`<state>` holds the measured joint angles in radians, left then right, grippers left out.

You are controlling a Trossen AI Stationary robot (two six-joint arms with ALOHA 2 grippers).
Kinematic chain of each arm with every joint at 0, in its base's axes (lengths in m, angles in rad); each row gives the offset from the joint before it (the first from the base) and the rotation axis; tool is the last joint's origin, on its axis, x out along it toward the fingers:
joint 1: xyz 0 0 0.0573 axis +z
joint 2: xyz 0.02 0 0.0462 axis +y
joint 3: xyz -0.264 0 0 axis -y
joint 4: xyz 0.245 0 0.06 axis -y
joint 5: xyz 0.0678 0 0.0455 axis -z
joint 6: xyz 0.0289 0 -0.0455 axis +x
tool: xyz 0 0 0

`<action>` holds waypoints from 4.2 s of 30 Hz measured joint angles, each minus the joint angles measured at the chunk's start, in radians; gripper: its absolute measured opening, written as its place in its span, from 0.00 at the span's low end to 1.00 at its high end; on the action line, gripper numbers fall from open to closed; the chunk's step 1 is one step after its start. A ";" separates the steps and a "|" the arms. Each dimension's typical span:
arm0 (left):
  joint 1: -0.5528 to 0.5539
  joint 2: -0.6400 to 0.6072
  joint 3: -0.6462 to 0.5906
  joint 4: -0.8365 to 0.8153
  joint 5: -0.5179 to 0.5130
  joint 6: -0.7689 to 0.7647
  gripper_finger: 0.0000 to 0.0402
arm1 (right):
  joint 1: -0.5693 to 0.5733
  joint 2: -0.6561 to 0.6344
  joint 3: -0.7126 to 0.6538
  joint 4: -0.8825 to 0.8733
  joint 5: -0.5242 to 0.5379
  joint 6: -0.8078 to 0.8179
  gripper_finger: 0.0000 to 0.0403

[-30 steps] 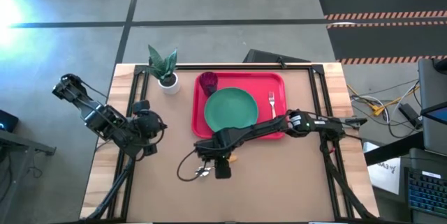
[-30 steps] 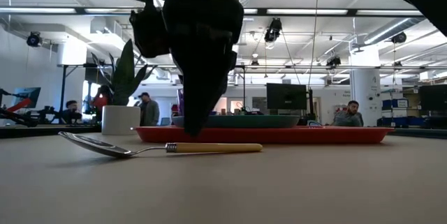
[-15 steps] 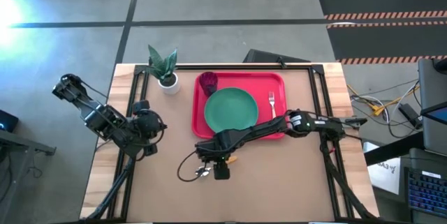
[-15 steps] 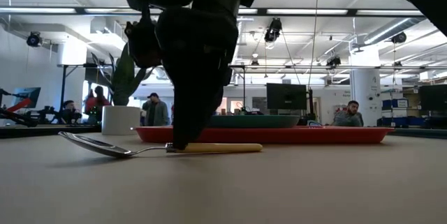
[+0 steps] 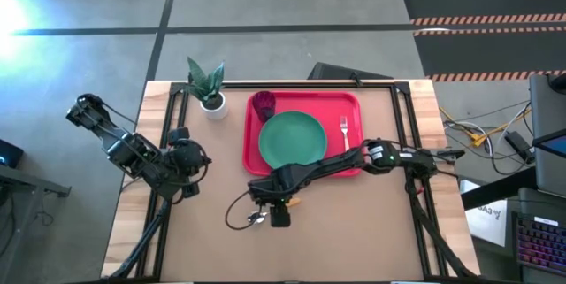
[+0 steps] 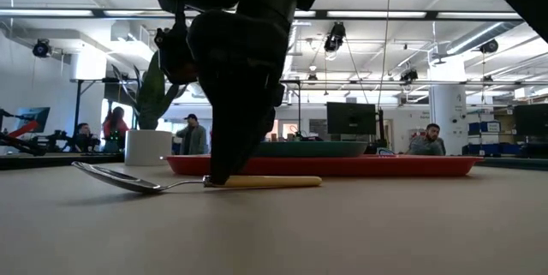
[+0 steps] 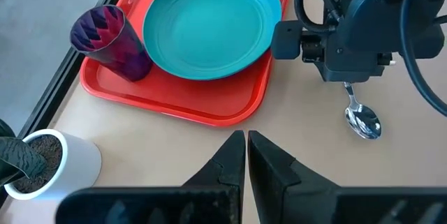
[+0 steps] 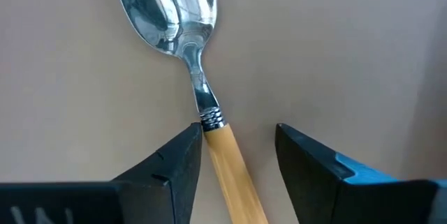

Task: Pick and place plate/cup/fork/spoon on tray
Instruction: Put the light orange spoon on the red tray between the light orange fork and the green plate

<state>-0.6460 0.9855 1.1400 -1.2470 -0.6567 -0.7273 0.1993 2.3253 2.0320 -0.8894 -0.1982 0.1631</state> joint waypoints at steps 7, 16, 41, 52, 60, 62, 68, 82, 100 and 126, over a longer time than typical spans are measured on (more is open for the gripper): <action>0.000 0.001 0.000 0.002 0.000 -0.004 0.00 | 0.025 -0.005 -0.057 0.024 0.012 -0.053 0.46; 0.000 0.010 -0.001 0.005 -0.001 -0.027 0.00 | 0.037 -0.004 -0.144 0.113 0.008 -0.060 0.47; 0.000 0.013 -0.001 0.005 -0.013 -0.029 0.00 | 0.081 -0.005 -0.347 0.324 0.137 0.010 0.09; 0.000 0.013 -0.001 0.005 -0.014 -0.053 0.00 | 0.085 -0.108 -0.270 0.289 0.111 0.262 0.08; 0.000 0.008 -0.019 0.003 -0.014 -0.052 0.00 | 0.093 -0.434 -0.198 0.151 0.573 0.375 0.08; 0.001 0.003 -0.034 0.003 -0.014 -0.052 0.00 | 0.089 -0.540 -0.183 0.123 0.666 0.400 0.08; 0.001 -0.007 -0.063 0.005 -0.013 -0.052 0.00 | 0.070 -0.698 -0.190 -0.087 0.904 0.545 0.08; 0.000 -0.054 -0.059 0.008 -0.013 -0.047 0.00 | -0.027 -0.606 -0.232 -0.555 0.876 1.111 0.08; 0.000 -0.085 -0.059 0.008 -0.013 -0.043 0.00 | -0.203 -0.752 -0.477 -0.447 0.734 1.179 0.08; 0.000 -0.086 -0.059 0.035 -0.014 -0.024 0.00 | -0.247 -0.948 -1.188 0.263 0.538 1.292 0.08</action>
<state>-0.6456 0.8998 1.0813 -1.2115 -0.6703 -0.7509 -0.0475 1.3773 0.8439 -0.6261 0.3401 1.4553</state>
